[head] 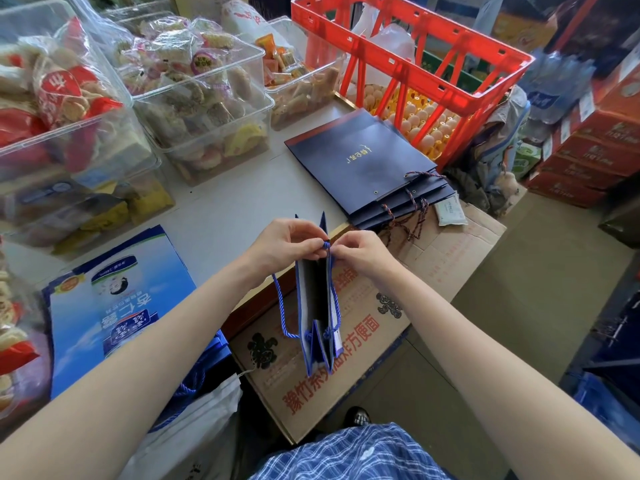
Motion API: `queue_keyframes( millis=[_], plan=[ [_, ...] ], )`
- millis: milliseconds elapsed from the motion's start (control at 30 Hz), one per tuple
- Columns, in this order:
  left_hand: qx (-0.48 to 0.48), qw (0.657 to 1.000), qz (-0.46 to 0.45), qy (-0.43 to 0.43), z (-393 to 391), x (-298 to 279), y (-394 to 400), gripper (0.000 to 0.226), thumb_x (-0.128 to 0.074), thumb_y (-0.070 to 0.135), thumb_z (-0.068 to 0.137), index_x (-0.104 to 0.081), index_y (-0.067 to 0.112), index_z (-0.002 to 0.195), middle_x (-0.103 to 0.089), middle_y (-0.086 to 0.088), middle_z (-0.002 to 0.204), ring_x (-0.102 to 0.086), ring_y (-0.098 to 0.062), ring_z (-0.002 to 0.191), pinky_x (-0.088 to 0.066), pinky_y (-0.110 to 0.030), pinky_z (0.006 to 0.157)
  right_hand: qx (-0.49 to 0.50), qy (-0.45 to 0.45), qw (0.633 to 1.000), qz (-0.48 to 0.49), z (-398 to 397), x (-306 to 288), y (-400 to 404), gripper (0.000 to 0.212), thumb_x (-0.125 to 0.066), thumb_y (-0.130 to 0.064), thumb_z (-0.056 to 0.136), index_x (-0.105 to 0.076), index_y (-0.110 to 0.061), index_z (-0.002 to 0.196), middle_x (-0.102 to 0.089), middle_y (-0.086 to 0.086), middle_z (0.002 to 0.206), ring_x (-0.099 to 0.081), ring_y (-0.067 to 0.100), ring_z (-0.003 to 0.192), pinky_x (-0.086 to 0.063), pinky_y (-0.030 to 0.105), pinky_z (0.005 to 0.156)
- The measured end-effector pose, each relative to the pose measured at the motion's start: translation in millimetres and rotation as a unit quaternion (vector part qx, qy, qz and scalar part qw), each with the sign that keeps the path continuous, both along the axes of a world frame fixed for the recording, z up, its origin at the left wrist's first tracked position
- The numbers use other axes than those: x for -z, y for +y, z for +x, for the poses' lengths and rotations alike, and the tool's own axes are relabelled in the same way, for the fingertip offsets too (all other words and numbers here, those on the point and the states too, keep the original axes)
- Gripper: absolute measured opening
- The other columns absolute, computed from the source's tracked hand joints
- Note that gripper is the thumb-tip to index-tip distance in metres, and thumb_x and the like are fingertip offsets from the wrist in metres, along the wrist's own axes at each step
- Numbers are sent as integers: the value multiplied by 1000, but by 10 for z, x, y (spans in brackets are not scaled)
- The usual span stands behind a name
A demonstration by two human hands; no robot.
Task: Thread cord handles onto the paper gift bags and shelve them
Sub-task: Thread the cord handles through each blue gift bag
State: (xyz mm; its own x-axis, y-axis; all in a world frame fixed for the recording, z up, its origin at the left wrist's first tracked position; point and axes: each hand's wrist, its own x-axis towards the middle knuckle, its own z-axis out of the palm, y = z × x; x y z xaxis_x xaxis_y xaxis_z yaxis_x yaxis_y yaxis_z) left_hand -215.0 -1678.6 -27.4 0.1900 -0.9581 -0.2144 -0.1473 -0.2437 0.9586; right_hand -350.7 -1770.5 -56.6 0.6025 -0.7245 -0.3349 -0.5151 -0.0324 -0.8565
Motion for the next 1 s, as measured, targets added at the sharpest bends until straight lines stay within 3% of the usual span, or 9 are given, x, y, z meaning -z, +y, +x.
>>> queue_keyframes(
  millis=[67, 133, 233, 333, 467, 667, 800, 933, 1000],
  plan=[
    [-9, 993, -3, -116, -5, 16, -15, 12, -59, 3, 88, -67, 12, 89, -70, -5, 84, -67, -10, 76, -52, -16, 71, 19, -31, 998, 46, -29, -10, 5, 13, -50, -2, 91, -61, 3, 85, -62, 5, 75, -62, 5, 65, -51, 11, 60],
    [-12, 964, -11, -267, 26, 63, -22, 12, -61, 7, 86, -70, 10, 94, -70, -4, 89, -66, -14, 82, -51, -21, 79, 34, -63, 994, 85, -39, -42, 24, 20, -42, -1, 94, -54, -2, 78, -62, 9, 80, -67, 14, 74, -57, 22, 71],
    [-8, 938, 8, -346, 81, 182, -6, 19, -57, 5, 86, -71, 9, 97, -71, -7, 95, -65, -22, 90, -49, -32, 87, 59, -101, 984, 131, -24, -105, 28, 23, -33, -2, 95, -47, -5, 76, -58, 10, 81, -69, 28, 85, -56, 37, 85],
    [-17, 946, 68, -317, 83, 278, 32, 20, -52, 10, 91, -70, 12, 100, -69, -6, 101, -62, -21, 95, -45, -26, 84, 92, -141, 970, 174, -43, -167, 8, 20, -29, -2, 93, -44, -4, 80, -56, 10, 79, -70, 29, 84, -55, 39, 87],
    [-5, 981, 97, -166, 33, 255, 73, 18, -52, 20, 94, -65, 17, 106, -66, -2, 106, -61, -14, 96, -45, -25, 83, 106, -102, 979, 139, -104, -171, -21, 19, -32, -5, 93, -44, -5, 78, -55, 9, 79, -68, 23, 74, -56, 29, 74],
    [19, 963, 71, -260, -100, 260, 22, 29, -61, 19, 88, -63, 13, 117, -66, -3, 97, -57, -11, 82, -46, -23, 73, 68, -82, 994, 23, -85, -139, 45, 23, -37, -9, 94, -50, -9, 75, -54, 9, 81, -64, 22, 78, -54, 34, 77],
    [-26, 958, 56, -281, -93, 305, 42, 25, -62, 20, 88, -67, 14, 111, -69, -3, 97, -61, -12, 85, -45, -22, 79, -32, 16, 994, -100, -134, -174, 28, 21, -46, -13, 92, -58, -2, 80, -54, 11, 90, -53, 27, 84, -45, 42, 83],
    [-55, 952, 94, -285, 8, 323, 70, 25, -64, 20, 87, -68, 11, 109, -68, -4, 100, -58, -14, 85, -40, -15, 72, 13, -123, 989, 80, -251, -209, 17, 16, -47, -7, 92, -56, -5, 79, -60, 4, 86, -66, 15, 95, -50, 34, 83],
    [-31, 977, 109, -181, -16, 305, 90, 24, -64, 18, 87, -65, 10, 109, -64, -5, 94, -59, -14, 76, -46, -12, 61, 71, -180, 974, 123, -268, -183, -3, 18, -47, -2, 90, -55, -6, 74, -62, 5, 81, -68, 15, 89, -48, 35, 79]
  ],
)
